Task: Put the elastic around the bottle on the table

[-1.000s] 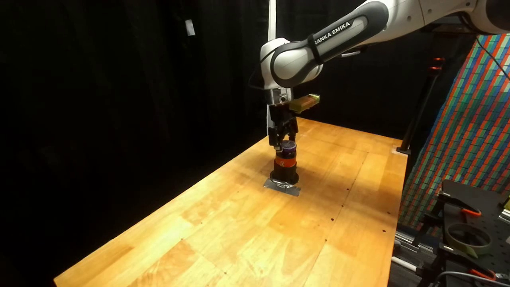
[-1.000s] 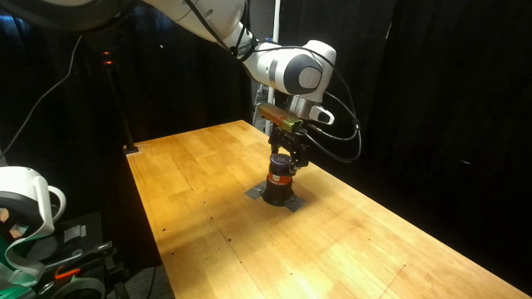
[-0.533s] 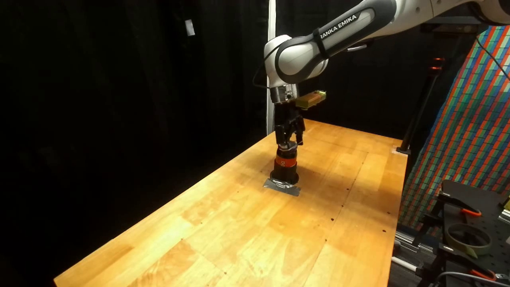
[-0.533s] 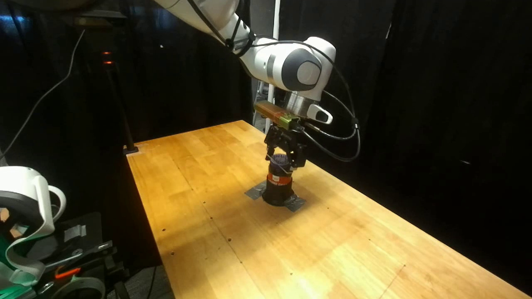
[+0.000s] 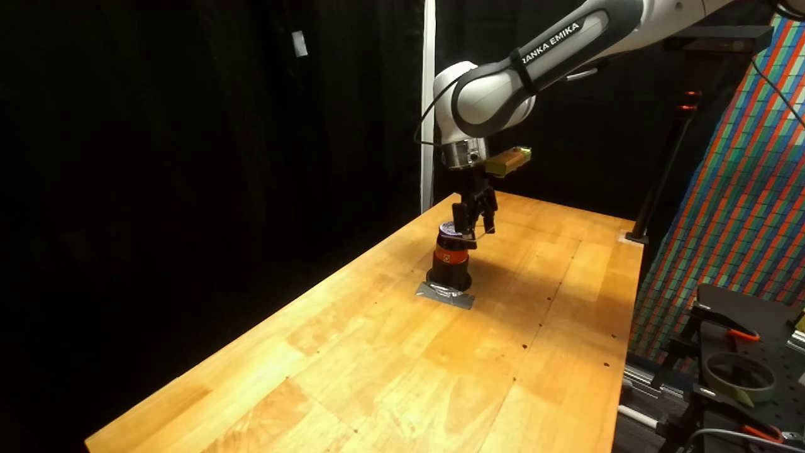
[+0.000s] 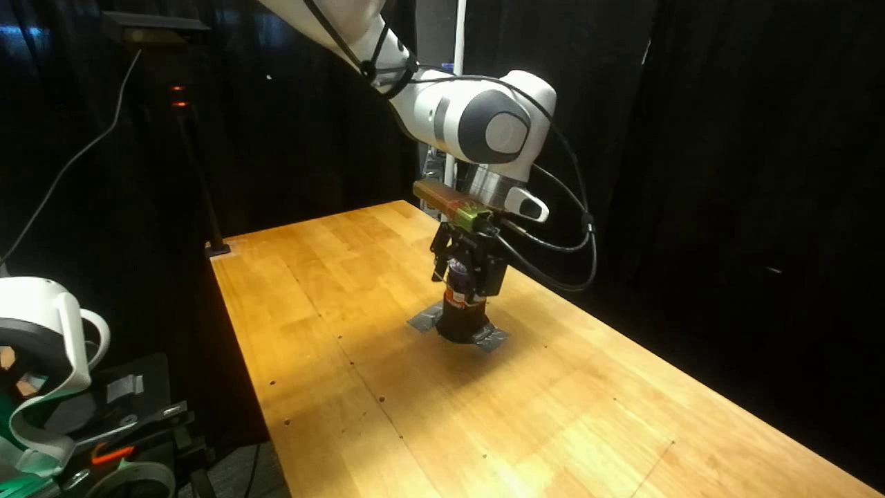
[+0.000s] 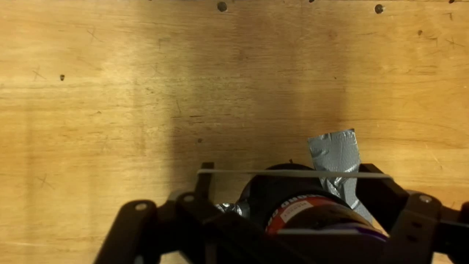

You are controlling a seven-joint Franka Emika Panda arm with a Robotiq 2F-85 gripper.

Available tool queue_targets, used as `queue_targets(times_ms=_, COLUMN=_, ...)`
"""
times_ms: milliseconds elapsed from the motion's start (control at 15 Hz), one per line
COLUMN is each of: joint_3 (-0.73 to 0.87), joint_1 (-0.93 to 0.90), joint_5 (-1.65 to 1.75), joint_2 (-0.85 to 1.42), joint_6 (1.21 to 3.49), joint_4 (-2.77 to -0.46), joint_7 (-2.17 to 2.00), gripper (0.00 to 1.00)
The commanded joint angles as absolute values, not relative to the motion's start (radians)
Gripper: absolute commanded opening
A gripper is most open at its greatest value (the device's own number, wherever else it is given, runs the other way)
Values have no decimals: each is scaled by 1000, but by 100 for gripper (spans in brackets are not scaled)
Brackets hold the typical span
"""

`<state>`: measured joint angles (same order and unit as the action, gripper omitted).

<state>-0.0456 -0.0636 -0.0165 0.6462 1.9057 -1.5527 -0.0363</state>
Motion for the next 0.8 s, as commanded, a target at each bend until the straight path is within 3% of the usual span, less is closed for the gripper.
queue_targets(times_ms=0, joint_3=-46, joint_1=-50, joint_5=-19, joint_2=579, joint_6=2002, joint_4=-1693, joint_7=5, gripper=100)
queue_targets(times_ms=133, joint_3=-47, joint_1=-49, joint_5=-17, joint_2=571, joint_6=2076, joint_4=-1735, joint_7=17, gripper=74)
queue_targets(times_ms=733, joint_3=-76, joint_1=13, joint_5=-95, joint_2=467, joint_6=2347, joint_4=-1940, joint_7=122, gripper=8)
